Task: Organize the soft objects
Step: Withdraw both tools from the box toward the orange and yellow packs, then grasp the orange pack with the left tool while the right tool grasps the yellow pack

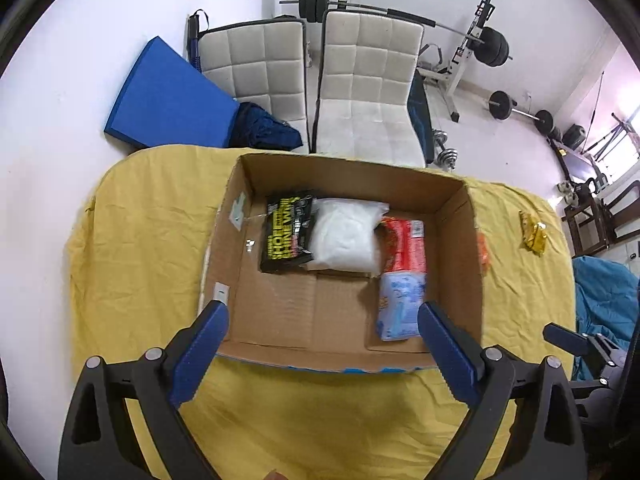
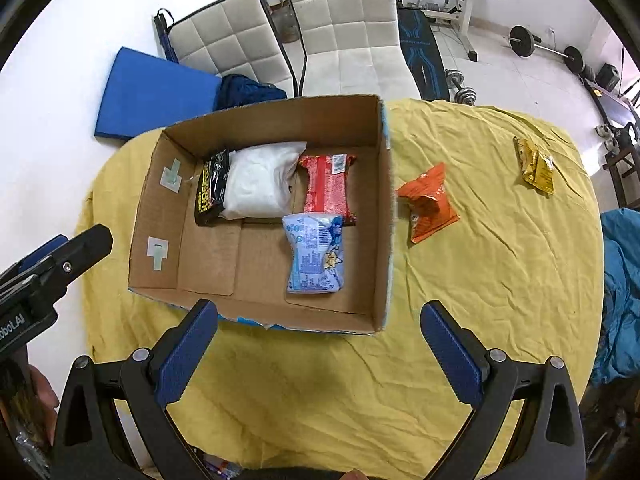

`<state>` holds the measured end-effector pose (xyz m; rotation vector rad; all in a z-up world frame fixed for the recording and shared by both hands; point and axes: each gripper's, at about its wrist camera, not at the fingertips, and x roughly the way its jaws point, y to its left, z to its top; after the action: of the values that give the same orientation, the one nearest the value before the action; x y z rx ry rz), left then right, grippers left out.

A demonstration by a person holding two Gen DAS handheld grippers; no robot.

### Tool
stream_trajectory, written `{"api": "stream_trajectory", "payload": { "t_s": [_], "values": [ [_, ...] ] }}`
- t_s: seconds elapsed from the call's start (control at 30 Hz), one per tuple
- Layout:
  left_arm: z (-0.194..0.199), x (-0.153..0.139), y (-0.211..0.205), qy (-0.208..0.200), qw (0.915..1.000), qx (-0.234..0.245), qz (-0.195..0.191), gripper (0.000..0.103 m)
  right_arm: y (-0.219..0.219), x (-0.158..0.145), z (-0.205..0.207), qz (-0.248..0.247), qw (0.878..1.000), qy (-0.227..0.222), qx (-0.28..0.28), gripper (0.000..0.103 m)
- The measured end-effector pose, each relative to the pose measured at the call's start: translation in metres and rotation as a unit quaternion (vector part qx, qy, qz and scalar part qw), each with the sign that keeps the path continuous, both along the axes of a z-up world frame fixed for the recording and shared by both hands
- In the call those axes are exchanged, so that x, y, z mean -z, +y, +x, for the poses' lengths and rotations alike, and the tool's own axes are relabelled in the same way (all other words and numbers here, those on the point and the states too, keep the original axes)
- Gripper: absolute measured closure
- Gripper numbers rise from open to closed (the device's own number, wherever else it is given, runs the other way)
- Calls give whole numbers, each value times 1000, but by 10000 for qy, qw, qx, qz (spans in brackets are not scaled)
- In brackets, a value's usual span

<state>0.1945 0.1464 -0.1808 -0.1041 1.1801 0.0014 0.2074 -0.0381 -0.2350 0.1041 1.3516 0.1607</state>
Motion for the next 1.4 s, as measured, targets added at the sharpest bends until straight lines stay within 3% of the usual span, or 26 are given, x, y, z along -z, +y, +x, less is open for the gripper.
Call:
{"api": "stream_trajectory", "payload": {
  "t_s": [0.2, 0.37, 0.57, 0.63, 0.83, 1.03, 1.17, 1.4],
  "values": [
    [2, -11, -54, -64, 9996, 258, 62, 6, -52, -6, 0, 230, 9994, 8, 277, 0],
    [26, -5, -131, 55, 9960, 877, 134, 6, -137, -2, 7, 23, 9963, 8, 862, 0],
    [67, 36, -228, 582, 9831, 1602, 671, 6, -250, 22, 16, -343, 9870, 227, 1553, 0],
    [78, 51, -254, 736, 9808, 1689, 637, 6, -283, 32, 18, -365, 9832, 294, 1766, 0],
    [106, 115, -298, 1461, 9827, 1108, 264, 6, -348, 64, 27, -315, 9738, 461, 2206, 0],
    [125, 174, -301, 1928, 9802, 409, 193, 10, -379, 88, 51, -173, 9764, 564, 2078, 0],
    [135, 198, -299, 2124, 9769, 77, 211, 11, -385, 99, 77, -128, 9819, 586, 1798, 0],
    [151, 215, -314, 2286, 9734, -53, 142, 12, -376, 118, 134, -5, 9882, 631, 1394, 0]
  ]
}}
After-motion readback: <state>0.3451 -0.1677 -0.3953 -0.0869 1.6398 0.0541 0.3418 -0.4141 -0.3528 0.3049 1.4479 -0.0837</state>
